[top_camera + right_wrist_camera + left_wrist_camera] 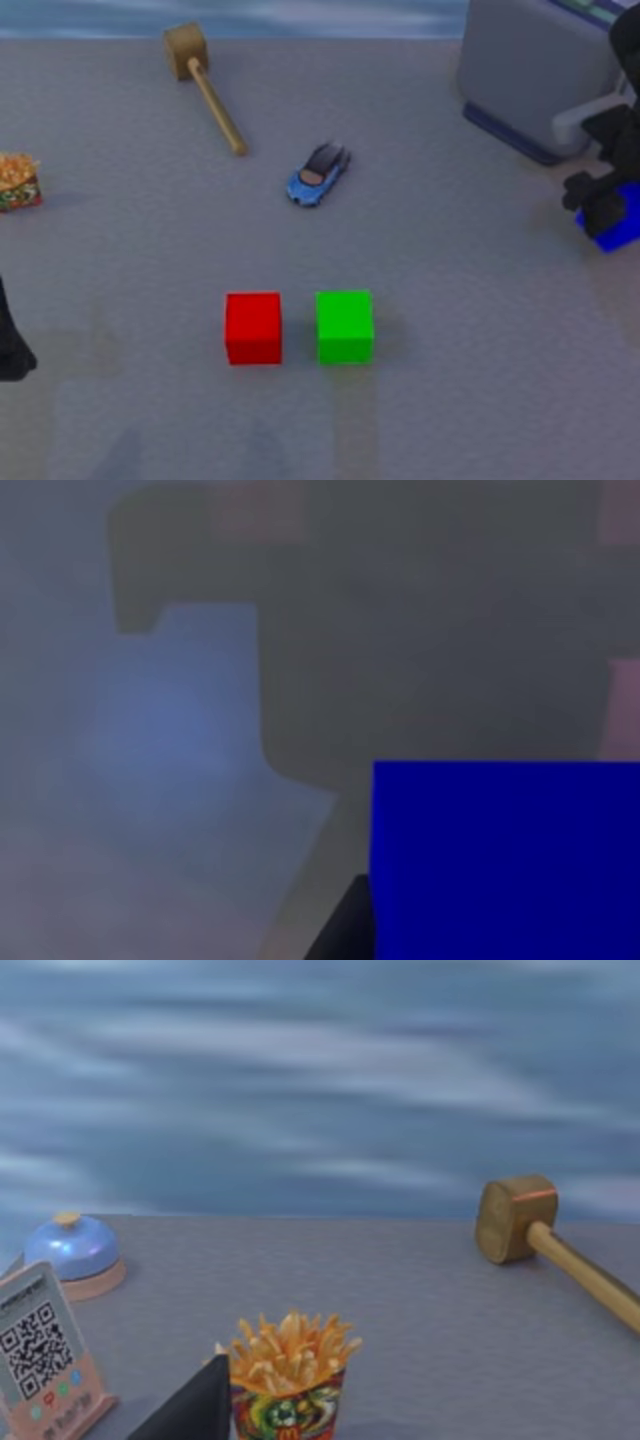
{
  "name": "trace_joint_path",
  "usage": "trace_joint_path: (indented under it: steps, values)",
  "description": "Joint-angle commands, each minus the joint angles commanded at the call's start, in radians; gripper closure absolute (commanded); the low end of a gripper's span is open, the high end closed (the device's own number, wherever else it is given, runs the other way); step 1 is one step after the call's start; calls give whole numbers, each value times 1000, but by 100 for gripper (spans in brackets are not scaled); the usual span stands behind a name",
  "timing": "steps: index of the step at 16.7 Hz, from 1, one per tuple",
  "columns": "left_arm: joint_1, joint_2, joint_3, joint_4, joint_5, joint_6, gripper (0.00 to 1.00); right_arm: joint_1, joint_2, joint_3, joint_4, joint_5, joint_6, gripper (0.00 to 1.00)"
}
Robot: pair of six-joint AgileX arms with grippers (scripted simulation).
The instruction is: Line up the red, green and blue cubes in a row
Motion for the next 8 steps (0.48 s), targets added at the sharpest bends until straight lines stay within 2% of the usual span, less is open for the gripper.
trace_joint_path:
  steps: [4, 8]
  values:
    - [0, 0, 0, 0, 0, 0, 0, 5, -43, 94, -144, 1, -1, 100]
    - [0, 0, 0, 0, 0, 0, 0, 6, -53, 109, -163, 1, -1, 100]
